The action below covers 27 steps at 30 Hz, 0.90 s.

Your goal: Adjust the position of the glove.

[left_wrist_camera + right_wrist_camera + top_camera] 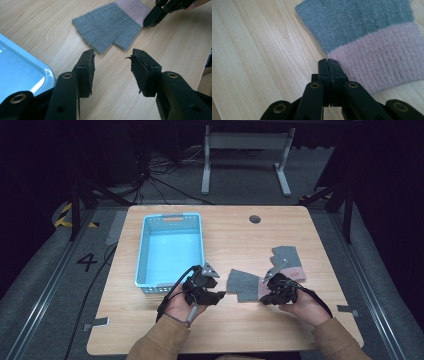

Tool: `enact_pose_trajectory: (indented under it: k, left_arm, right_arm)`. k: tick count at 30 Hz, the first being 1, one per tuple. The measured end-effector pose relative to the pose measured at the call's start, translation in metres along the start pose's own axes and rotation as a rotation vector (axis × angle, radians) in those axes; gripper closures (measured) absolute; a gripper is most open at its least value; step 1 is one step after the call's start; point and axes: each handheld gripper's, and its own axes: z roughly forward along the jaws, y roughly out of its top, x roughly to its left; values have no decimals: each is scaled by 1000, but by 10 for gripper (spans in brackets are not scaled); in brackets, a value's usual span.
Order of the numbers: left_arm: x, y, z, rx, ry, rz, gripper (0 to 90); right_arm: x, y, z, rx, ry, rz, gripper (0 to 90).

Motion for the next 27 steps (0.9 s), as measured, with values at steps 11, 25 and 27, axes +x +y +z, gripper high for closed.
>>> enact_pose_trajectory:
  k: [11, 25, 27]
  left_arm:
    - [-1, 1, 1, -1, -2, 2, 537]
    - [-1, 5, 3, -2, -11, 12, 537]
    - [-2, 5, 3, -2, -10, 15, 535]
  right_arm:
    - [-10, -5, -1, -23, -21, 37, 895]
    - [-6, -8, -12, -83, -14, 41, 894]
    - [-5, -8, -18, -113, -13, 43, 893]
